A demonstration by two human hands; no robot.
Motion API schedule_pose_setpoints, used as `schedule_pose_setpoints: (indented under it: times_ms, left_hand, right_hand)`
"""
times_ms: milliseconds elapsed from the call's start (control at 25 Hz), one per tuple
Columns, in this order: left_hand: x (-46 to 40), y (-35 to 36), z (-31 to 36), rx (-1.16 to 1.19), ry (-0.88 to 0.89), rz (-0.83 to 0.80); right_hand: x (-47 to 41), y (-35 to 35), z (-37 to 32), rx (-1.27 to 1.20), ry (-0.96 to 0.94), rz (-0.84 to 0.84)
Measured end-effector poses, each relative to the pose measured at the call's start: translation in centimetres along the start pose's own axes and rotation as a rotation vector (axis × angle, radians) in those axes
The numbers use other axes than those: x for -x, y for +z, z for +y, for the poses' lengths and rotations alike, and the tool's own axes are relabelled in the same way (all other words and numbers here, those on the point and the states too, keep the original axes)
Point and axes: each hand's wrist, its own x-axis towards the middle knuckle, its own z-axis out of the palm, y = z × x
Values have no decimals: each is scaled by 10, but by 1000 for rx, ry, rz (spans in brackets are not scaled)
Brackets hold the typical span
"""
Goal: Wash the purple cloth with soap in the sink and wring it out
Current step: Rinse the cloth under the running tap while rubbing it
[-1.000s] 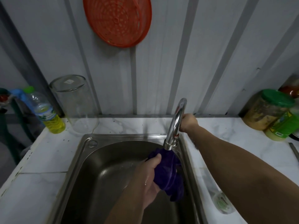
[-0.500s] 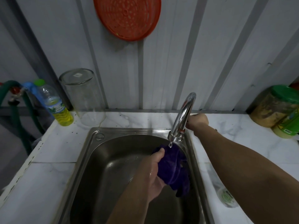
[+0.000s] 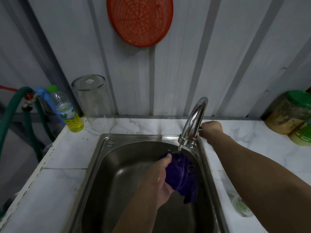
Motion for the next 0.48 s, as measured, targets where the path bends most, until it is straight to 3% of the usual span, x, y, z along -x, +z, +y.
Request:
schedule_pose_setpoints:
  times_ms: [480]
  left_hand:
    - [-15, -3, 13, 7, 69, 5]
  right_hand:
    - [81, 5, 2, -143, 38, 322]
